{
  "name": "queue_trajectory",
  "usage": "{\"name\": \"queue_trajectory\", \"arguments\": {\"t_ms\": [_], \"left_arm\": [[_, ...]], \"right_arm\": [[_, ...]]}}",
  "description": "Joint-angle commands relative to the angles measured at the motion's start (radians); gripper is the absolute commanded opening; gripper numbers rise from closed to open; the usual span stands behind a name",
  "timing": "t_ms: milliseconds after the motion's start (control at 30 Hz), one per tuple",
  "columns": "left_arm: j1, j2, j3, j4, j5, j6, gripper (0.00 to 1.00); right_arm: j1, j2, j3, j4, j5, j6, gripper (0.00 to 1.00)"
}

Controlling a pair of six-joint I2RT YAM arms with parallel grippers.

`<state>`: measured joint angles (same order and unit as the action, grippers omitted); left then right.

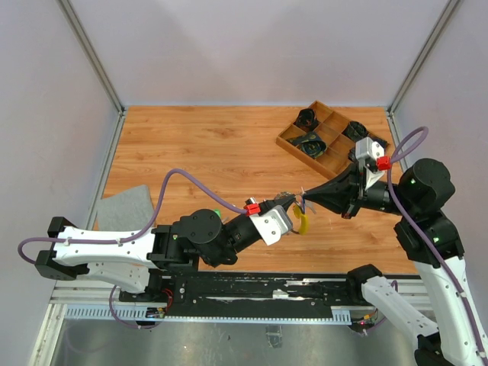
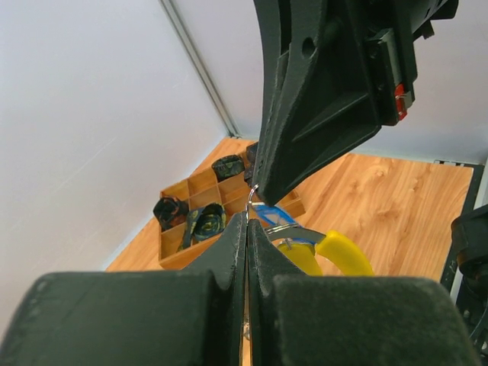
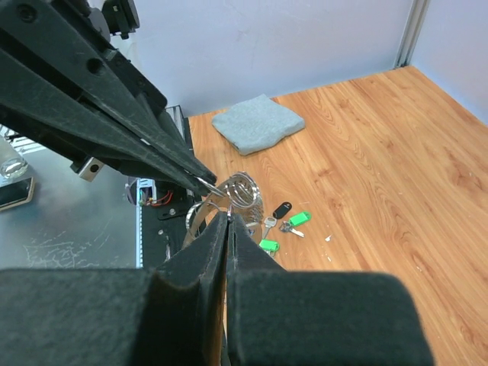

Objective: Put the keys on the keyring

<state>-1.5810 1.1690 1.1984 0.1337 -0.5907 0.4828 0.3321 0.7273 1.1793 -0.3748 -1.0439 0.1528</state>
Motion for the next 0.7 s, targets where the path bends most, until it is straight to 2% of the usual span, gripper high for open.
{"name": "queue_trajectory", "arguments": {"t_ms": [0,267,667], "left_arm": [[-0.013,-0.003,0.021,0.063,-0.022,0.002,0.01],[-0.013,0.007,0.023,0.069,-0.025,0.004,0.01],[-0.016,0.016,0.029,0.072,-0.024,0.007,0.0]], "right_arm": [[0.007,-0.015,0.032,0.02,-0.018,-0.012,0.01],[0.007,-0.012,0.007,0.109,-0.107,0.045,0.01],[0.01,-0.005,-0.015,0.138,-0.087,0.078,0.0]]}}
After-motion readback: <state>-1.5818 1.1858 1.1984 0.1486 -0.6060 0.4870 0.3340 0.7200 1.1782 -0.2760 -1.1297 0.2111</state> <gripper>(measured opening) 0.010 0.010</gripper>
